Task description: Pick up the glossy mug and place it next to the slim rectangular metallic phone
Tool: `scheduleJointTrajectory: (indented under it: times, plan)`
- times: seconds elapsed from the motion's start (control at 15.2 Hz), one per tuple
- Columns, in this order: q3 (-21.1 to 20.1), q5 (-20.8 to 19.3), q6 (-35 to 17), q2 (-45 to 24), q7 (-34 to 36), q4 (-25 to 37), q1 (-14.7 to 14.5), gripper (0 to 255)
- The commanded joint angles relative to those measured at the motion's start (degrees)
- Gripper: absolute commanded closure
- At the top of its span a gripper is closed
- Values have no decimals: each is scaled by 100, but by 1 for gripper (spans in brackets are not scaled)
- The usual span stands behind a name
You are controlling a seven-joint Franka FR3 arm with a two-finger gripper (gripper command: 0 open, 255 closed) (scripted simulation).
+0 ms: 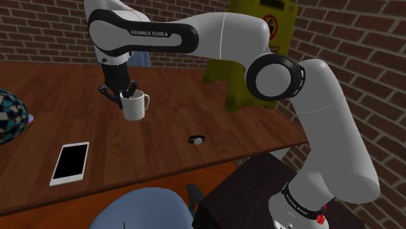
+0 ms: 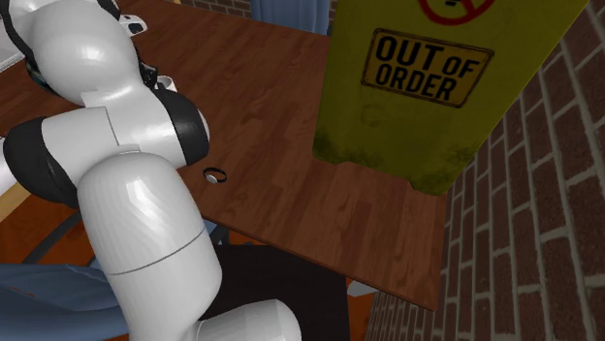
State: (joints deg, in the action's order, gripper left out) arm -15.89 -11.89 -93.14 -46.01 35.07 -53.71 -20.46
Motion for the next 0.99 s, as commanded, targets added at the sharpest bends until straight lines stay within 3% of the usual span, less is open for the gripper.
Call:
scheduleJointTrajectory:
  times: [0.0, 0.4, 0.92]
  plan:
    - [2, -4, -144, -3, 10, -139, 19, 255]
    - [8, -19, -595, -18, 47, -583, 71, 255]
    - [8, -19, -595, -18, 47, -583, 71, 255]
